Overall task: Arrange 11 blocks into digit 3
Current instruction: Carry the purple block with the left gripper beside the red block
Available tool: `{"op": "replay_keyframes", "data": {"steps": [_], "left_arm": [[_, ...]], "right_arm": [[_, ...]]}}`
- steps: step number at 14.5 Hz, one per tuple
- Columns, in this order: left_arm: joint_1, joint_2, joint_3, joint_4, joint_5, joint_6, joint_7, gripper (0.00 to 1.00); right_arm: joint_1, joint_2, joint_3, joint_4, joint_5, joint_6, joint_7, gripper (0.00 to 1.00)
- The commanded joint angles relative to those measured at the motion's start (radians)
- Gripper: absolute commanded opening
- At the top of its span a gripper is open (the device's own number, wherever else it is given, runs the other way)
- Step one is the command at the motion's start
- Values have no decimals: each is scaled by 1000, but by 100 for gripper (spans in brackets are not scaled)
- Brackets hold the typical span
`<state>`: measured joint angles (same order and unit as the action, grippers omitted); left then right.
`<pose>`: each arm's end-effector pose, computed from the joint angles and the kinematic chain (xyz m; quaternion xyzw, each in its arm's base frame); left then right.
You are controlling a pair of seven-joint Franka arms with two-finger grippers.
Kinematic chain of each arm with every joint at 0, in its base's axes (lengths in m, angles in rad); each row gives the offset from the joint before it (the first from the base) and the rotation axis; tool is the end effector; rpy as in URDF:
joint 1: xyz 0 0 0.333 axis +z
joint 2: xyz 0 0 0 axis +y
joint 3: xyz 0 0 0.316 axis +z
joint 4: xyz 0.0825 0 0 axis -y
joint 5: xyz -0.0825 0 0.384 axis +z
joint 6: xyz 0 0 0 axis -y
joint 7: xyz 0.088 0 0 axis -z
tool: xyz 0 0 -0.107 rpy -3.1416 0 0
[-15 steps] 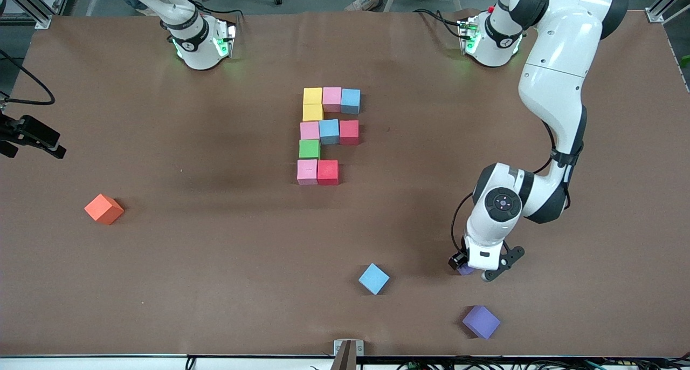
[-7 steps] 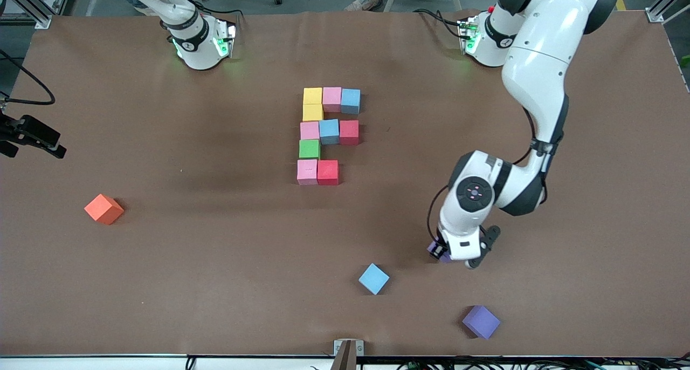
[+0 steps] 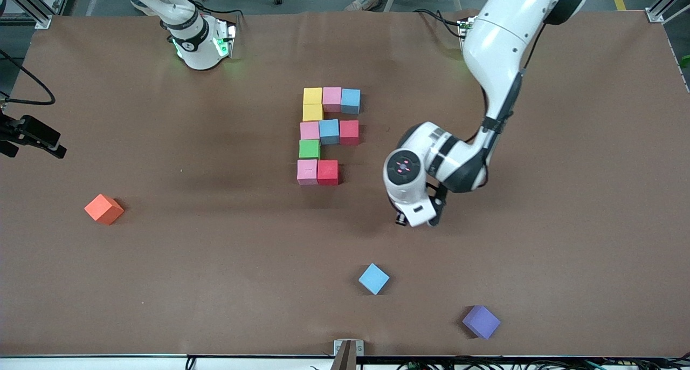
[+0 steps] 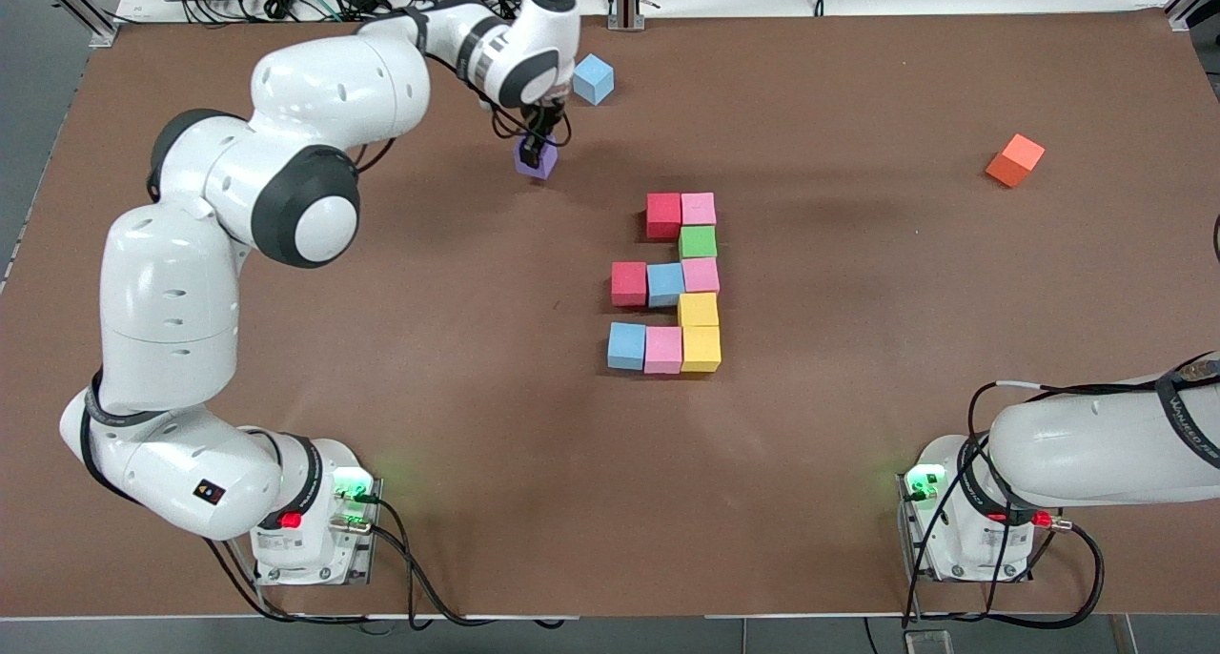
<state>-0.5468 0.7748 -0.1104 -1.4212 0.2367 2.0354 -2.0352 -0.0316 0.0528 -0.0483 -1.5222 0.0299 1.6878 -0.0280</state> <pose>0.5789 -0.4123 0.2263 -0.7980 -0.5945 -0.0430 0.0885 0.5813 -0.0429 0.6287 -0.9980 0.0267 -0.0570 0.0106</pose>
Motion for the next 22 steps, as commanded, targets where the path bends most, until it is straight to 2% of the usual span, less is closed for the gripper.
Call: {"op": "replay_keyframes", "data": {"steps": [1,8,12,22], "left_arm": [[-47,-14,11,13,-40,-40,-158,15],[-140,27,11,73,-68,28,-474,16],[-186,49,11,73,-69,106,-507,16],[-266,83,11,54,-91,94,-550,16]], "right_arm": [[-8,-14,4,-12,-13,-3,-4,100],[-11,-13,2,-12,-13,-3,-4,100],[-11,-13,2,-12,-13,-3,-4,100],[-16,-4,1,-12,-13,-2,-4,100]]}}
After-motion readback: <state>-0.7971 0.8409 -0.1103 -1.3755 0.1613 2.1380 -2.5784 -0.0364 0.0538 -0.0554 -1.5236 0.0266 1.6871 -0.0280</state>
